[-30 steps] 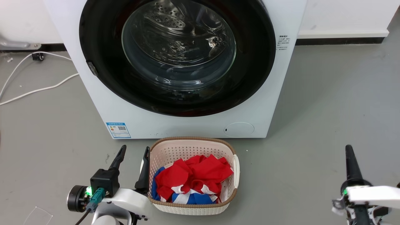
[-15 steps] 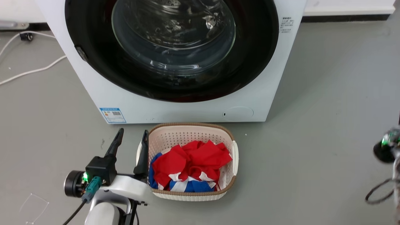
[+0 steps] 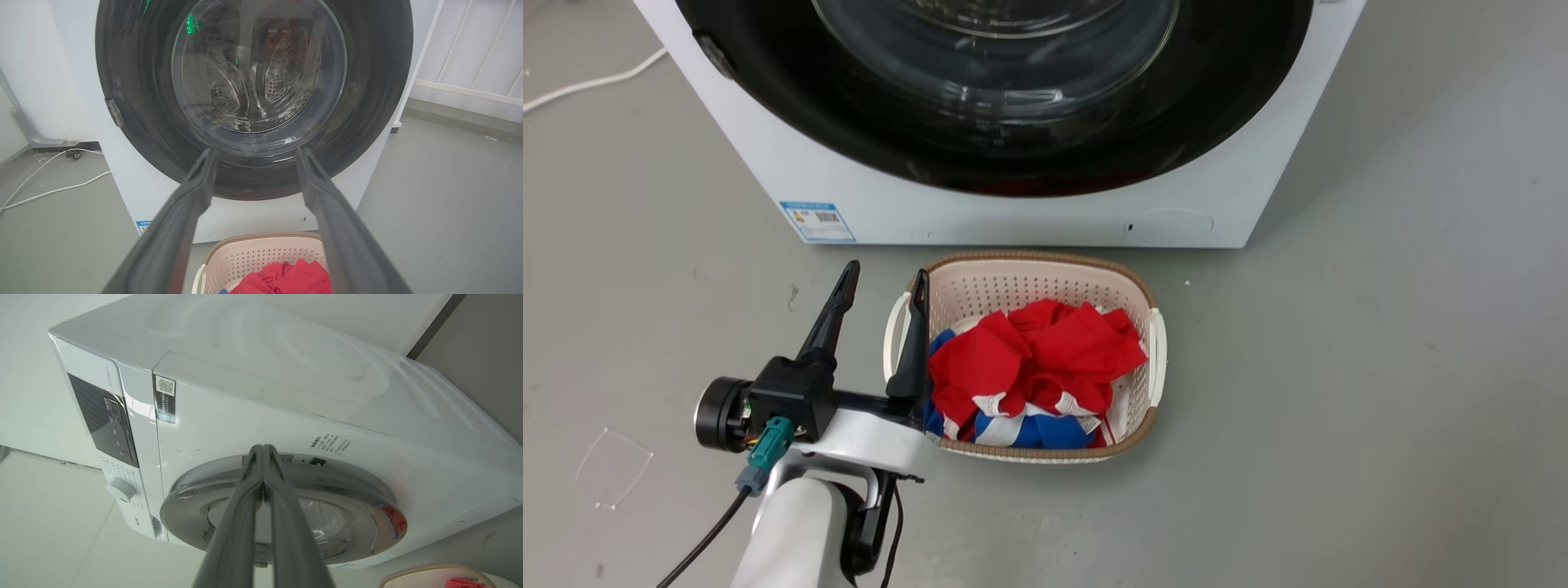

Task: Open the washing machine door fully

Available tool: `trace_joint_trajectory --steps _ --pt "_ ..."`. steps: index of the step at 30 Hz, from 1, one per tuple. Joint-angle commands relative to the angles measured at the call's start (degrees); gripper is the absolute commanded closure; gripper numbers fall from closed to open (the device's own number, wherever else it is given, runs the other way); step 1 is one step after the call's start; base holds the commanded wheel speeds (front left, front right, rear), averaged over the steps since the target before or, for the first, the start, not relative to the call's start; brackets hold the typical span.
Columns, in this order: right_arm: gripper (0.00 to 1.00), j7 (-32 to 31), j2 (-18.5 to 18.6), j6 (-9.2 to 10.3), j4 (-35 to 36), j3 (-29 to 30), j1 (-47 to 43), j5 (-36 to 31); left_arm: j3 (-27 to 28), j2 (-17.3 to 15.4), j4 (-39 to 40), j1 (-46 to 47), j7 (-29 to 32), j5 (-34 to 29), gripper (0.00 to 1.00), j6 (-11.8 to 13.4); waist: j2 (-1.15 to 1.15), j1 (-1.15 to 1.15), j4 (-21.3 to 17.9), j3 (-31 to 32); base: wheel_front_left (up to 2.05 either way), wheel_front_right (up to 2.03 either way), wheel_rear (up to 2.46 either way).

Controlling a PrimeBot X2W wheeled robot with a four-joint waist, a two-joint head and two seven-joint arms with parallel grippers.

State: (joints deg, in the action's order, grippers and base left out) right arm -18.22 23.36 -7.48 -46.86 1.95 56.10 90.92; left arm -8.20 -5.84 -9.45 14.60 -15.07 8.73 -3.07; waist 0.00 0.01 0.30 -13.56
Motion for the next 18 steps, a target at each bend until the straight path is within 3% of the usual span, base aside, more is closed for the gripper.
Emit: trace_joint_trajectory --steps 1,8,18 --pt "1.00 -1.6 0.4 -0.02 -1.4 -1.5 2.3 -1.0 0.0 0.1 0.5 0.9 -0.2 -0.5 0.00 -0.2 0.00 -0.01 0.8 -1.6 0.00 0.00 0.00" --pt "1.00 -6.9 -1.4 -0.02 -6.9 -7.2 12.6 -5.4 -0.6 0.5 2.7 2.7 -0.2 -1.1 0.00 -0.4 0.00 -0.01 1.8 -5.6 0.00 0.00 0.00" --pt "1.00 -9.9 -3.9 -0.02 -9.5 -11.2 23.2 -9.8 -1.6 1.3 3.8 5.1 -0.2 -1.5 0.00 -0.9 0.00 -0.01 3.4 -10.5 0.00 0.00 0.00"
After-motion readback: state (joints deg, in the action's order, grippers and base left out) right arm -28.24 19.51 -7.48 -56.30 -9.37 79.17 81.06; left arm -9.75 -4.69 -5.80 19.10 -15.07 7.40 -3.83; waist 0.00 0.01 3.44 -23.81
